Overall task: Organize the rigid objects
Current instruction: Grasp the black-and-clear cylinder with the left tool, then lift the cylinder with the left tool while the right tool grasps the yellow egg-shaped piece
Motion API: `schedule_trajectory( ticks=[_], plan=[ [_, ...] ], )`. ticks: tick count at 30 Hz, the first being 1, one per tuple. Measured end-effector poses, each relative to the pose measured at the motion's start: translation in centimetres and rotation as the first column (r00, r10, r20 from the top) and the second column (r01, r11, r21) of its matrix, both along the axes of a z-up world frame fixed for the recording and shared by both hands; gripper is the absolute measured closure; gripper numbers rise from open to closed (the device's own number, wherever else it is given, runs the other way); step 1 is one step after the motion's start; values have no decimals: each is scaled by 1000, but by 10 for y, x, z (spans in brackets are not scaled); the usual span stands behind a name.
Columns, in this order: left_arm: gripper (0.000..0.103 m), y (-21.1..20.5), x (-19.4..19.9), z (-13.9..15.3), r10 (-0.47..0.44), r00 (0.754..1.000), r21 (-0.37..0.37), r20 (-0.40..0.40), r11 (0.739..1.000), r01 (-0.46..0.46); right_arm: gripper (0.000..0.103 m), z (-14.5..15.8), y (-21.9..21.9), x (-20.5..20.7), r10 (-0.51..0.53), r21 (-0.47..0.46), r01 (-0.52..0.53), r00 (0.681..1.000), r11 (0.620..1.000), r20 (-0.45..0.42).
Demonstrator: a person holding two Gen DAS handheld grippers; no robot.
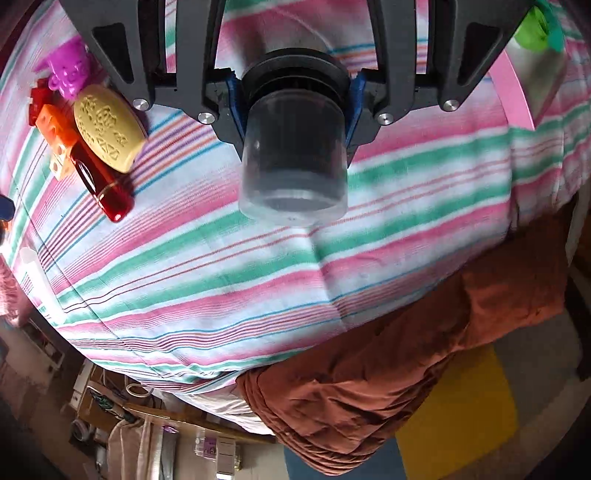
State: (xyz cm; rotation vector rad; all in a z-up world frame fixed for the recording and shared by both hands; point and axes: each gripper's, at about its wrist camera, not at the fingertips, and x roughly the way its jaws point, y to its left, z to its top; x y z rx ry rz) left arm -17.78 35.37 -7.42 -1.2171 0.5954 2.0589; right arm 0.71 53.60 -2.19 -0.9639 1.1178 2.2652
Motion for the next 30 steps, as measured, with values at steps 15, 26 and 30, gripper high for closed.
schedule_trajectory(
  ticks=[15, 26, 30],
  plan=[
    [59, -65, 128, 11, -22, 999, 92, 43, 996, 18, 43, -31, 7, -8, 33, -115, -21, 994, 993, 107],
    [59, -97, 171, 3, -25, 999, 131, 34, 991, 20, 54, -16, -24, -25, 198, -38, -197, 979, 980, 47],
    [59, -95, 169, 0, -20, 999, 146, 32, 989, 15, 59, -16, -50, -44, 309, 17, -312, 947, 950, 91]
  ],
)
